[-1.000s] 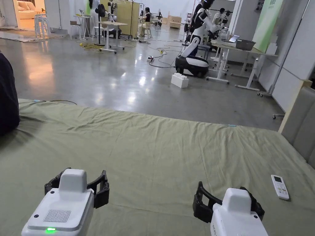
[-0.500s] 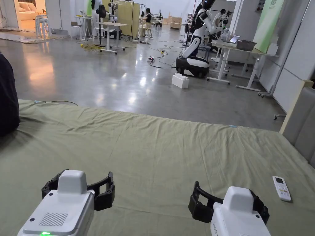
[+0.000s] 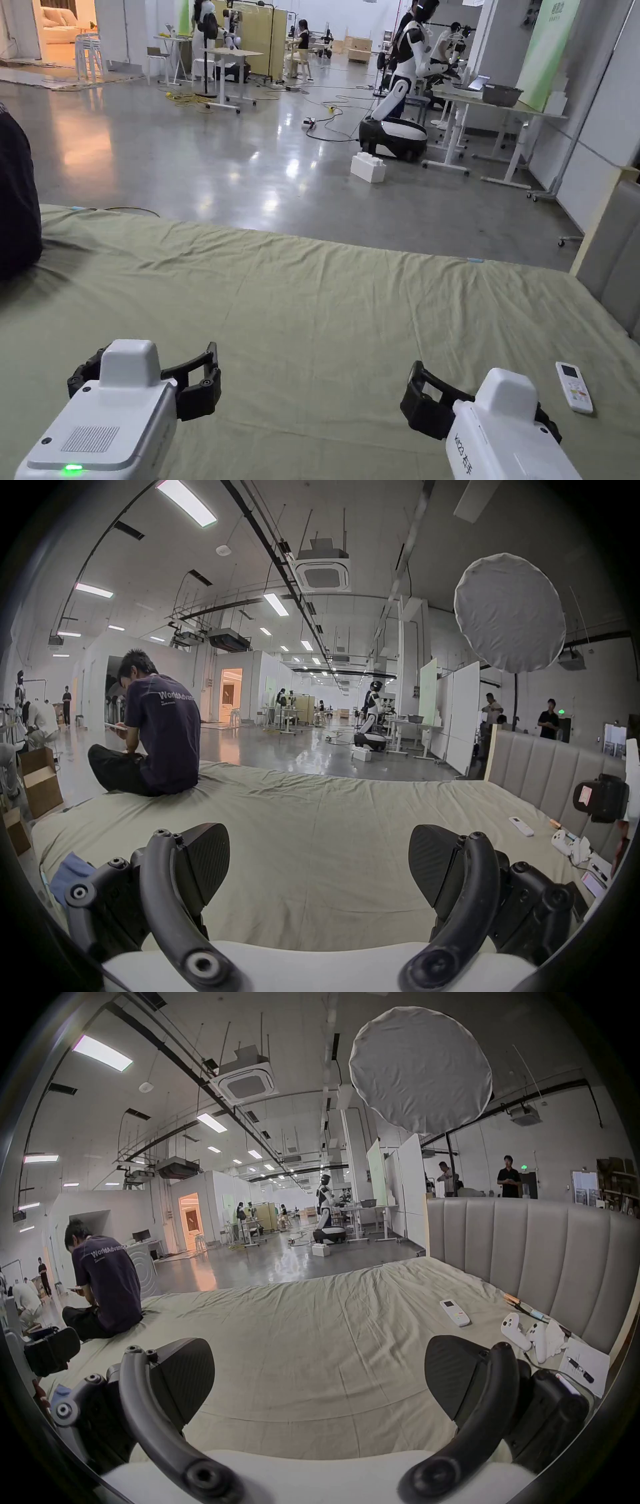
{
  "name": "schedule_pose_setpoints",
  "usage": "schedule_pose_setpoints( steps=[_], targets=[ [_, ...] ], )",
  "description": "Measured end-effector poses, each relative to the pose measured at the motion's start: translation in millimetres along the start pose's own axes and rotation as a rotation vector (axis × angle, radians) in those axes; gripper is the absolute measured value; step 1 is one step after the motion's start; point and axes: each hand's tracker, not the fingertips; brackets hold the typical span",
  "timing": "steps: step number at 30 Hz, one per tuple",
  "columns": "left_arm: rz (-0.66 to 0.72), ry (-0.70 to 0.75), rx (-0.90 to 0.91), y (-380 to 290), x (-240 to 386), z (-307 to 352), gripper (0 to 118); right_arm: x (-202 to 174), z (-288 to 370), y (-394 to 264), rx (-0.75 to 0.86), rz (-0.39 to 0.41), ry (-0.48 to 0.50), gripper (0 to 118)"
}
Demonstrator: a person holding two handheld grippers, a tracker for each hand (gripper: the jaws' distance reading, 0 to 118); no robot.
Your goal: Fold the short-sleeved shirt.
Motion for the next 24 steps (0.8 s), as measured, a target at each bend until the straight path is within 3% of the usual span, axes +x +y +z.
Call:
schedule_pose_setpoints(
  steps=[5, 24],
  targets=[
    [-0.021, 0.016, -0.002, 1, 1, -2, 105, -1, -2, 5, -0.034, -0.030, -0.016, 118],
    [-0.008, -0.064, -0.006, 4, 5, -2, 105, -8, -16, 3, -0.129, -0.014, -0.077, 118]
  ],
)
